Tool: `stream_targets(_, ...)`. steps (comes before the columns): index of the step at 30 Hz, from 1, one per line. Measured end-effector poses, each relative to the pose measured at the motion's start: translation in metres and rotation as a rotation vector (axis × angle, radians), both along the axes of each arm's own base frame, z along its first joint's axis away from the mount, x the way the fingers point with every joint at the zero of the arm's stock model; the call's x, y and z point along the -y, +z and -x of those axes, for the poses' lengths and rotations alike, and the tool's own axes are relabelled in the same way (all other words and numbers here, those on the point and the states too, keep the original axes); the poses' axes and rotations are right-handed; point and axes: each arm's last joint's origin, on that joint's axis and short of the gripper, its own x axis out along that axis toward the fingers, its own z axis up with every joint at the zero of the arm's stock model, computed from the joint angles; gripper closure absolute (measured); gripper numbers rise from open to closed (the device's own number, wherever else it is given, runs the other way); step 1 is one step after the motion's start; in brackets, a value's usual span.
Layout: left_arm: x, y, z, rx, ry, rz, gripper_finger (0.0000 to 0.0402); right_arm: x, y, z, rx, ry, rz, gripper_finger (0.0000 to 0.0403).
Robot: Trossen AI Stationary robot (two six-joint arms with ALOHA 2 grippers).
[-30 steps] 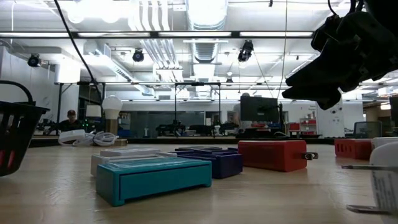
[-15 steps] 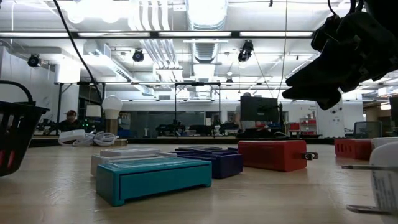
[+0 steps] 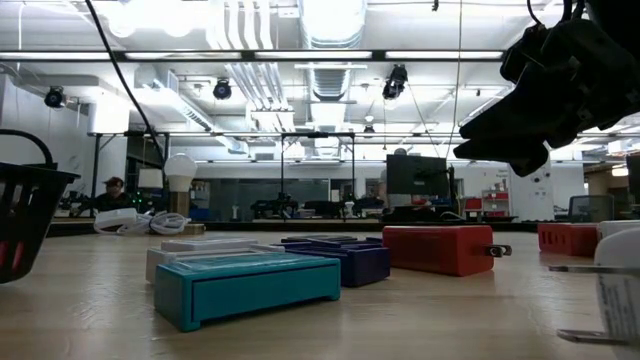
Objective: Pick & Place Office items
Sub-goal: Put the blue charger adapter into the black basket
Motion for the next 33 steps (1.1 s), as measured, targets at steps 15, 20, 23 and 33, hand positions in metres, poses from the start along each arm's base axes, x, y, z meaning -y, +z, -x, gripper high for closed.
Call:
stream_targets(15, 0.0, 0.0007, -0.0008, 0.034, -0.031, -0.023, 0.0243, 0.0, 0.0001, 0.0, 0.001, 0.0, -0.001, 0.0199)
stream_targets(20, -0.0002, 0.0007, -0.001, 0.03, -0.015, -0.018, 0.0243, 0.0, 0.0001, 0.0, 0.001, 0.0, -0.001, 0.0199)
stream_targets(23, -0.0008, 0.0002, -0.0006, 0.026, -0.016, -0.023, 0.0243, 0.0, 0.0001, 0.0, 0.001, 0.001, 0.0, 0.0199)
stream_targets(33, -0.0029, -0.0033, 0.0011, 0.001, 0.023, -0.012, 0.0242, 0.0, 0.0001, 0.0, 0.001, 0.001, -0.001, 0.0199)
